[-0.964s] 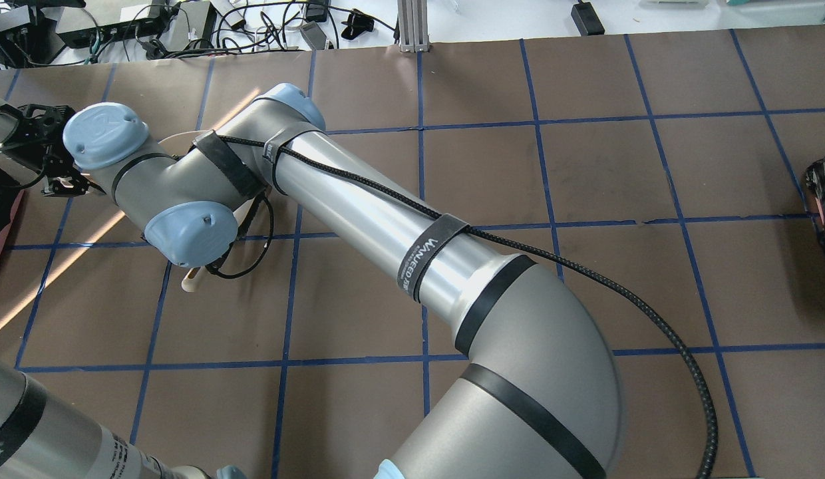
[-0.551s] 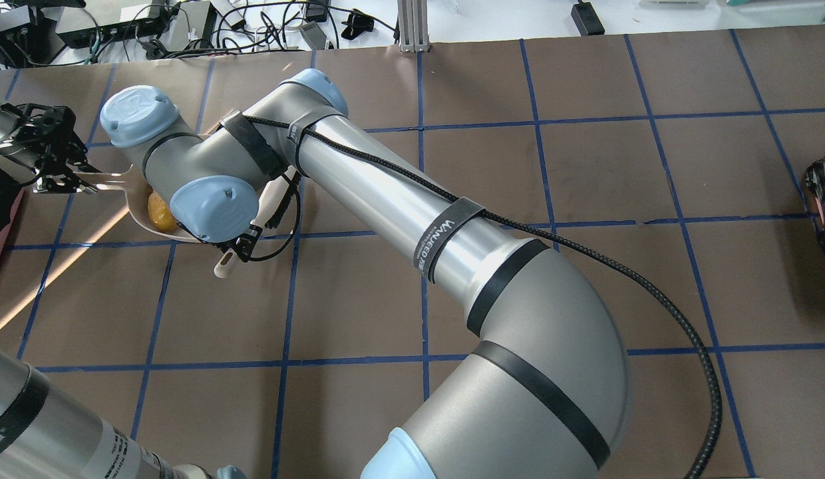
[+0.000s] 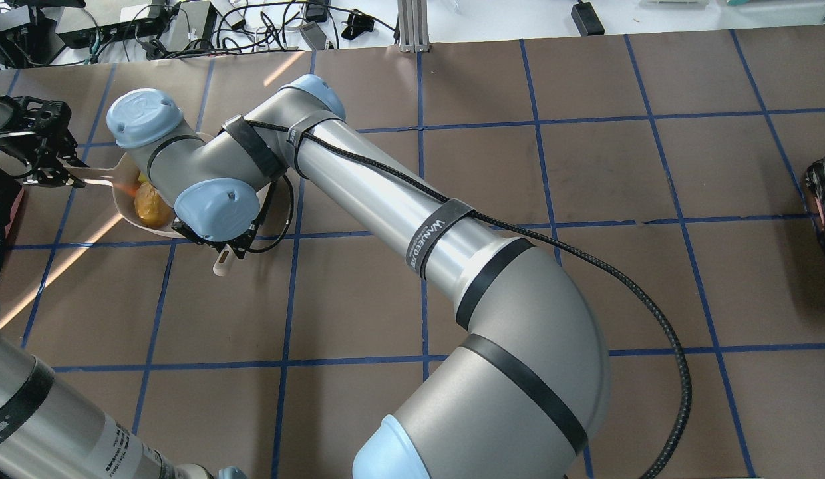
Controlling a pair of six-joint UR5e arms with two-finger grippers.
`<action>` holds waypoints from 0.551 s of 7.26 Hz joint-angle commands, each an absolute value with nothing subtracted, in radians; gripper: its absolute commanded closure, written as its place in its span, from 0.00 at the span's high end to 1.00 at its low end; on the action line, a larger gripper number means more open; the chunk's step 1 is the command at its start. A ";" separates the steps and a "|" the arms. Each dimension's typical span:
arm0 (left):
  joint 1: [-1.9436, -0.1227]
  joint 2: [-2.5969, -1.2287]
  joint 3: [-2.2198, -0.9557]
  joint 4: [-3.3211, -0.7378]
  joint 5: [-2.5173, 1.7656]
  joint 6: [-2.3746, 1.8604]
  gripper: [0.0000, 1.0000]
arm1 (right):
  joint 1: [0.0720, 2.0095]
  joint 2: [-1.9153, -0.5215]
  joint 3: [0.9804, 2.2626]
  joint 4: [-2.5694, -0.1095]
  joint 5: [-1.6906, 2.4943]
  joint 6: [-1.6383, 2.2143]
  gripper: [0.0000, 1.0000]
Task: Sweep and dump trash in nearest bin
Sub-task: 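Sweep the curly snack piece into the dustpan with the right-held brush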
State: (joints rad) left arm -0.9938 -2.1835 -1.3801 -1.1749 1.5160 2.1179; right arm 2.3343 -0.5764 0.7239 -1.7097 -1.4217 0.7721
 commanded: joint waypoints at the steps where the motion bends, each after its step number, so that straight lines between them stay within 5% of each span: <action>1: -1.026 -2.184 -1.379 -1.180 1.517 2.089 0.00 | 2.330 -0.552 0.715 -1.791 -1.340 0.552 0.00; 4: -1.026 -2.183 -1.381 -1.183 1.517 2.089 0.00 | 2.303 -0.555 0.718 -1.822 -1.298 0.370 0.00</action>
